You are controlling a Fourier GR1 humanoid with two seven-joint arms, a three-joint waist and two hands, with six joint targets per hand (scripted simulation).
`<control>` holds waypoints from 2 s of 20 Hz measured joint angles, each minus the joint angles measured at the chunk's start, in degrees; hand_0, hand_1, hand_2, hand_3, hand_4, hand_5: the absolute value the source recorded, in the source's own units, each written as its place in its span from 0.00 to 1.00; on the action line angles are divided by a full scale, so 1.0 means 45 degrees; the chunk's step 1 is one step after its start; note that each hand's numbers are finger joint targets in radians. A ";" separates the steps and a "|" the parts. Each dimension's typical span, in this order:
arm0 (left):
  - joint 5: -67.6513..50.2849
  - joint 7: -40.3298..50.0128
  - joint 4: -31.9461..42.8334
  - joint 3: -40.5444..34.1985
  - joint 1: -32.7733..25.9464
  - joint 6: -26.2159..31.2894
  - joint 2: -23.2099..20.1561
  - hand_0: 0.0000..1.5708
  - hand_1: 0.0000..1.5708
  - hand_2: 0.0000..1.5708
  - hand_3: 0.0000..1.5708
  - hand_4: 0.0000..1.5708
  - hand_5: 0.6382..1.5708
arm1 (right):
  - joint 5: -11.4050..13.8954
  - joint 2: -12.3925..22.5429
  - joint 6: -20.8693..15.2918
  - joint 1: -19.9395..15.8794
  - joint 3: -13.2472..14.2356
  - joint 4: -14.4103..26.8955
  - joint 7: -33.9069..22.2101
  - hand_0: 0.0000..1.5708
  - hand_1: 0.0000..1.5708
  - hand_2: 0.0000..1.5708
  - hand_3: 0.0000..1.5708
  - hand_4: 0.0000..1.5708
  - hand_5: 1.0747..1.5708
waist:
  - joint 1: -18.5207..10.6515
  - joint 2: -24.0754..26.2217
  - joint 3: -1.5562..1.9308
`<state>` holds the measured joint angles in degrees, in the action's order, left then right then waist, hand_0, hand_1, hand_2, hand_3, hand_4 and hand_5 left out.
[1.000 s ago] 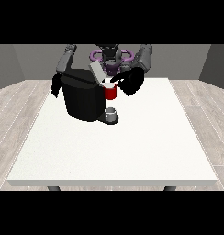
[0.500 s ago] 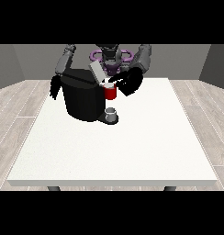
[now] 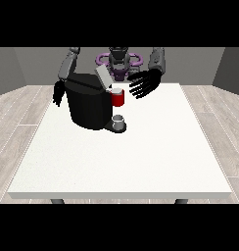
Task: Insert the coffee pod into the coffee machine and close the lid
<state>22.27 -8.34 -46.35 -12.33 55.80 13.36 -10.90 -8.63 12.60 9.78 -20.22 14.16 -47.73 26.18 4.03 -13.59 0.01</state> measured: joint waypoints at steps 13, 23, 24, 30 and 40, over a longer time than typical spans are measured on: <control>-0.2107 -0.2815 -0.0362 -0.0513 -0.6588 0.1522 0.1495 0.00 0.00 0.00 0.00 0.18 1.00 | 0.0482 -0.0875 0.0008 0.3396 -0.0767 -0.0504 0.0492 0.00 0.00 0.00 0.00 0.00 1.00 | -0.1204 0.4402 -0.0012; -0.2613 -0.3076 -0.0099 -0.1030 -1.0157 0.2079 0.0862 0.00 0.00 0.00 0.00 0.18 1.00 | 0.1894 -0.2365 -0.0800 0.4406 -0.3867 -0.4506 -0.1752 0.00 0.00 0.00 0.00 0.17 1.00 | -0.0217 0.7326 -0.0021; -0.2648 -0.3141 -0.0048 -0.1115 -1.0381 0.2107 0.0727 0.00 0.00 0.00 0.00 0.19 1.00 | 0.1863 -0.2458 -0.1011 0.4407 -0.4362 -0.4992 -0.2014 0.00 0.00 0.00 0.00 0.15 1.00 | -0.0095 0.7478 -0.0021; -0.2860 -0.3361 -0.0440 -0.1078 -1.1145 0.2061 0.0878 0.00 0.00 0.00 0.00 0.08 1.00 | 0.2381 -0.2589 -0.1785 0.4175 -0.5489 -0.7680 -0.2944 0.00 0.00 0.00 0.00 0.16 1.00 | 0.0059 0.7430 -0.0011; -0.3551 -0.4257 -0.1854 -0.0643 -1.0827 0.2499 0.0908 0.00 0.00 0.00 0.00 0.12 1.00 | 0.3436 -0.2761 -0.3451 0.2938 -0.6027 -0.9509 -0.3900 0.00 0.00 0.00 0.00 0.19 1.00 | -0.0868 0.4732 -0.0005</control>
<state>6.29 -27.50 -54.69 -15.23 7.07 24.61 -6.81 6.83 0.18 -5.75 -7.00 -12.97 -90.52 8.63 0.12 7.70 -0.01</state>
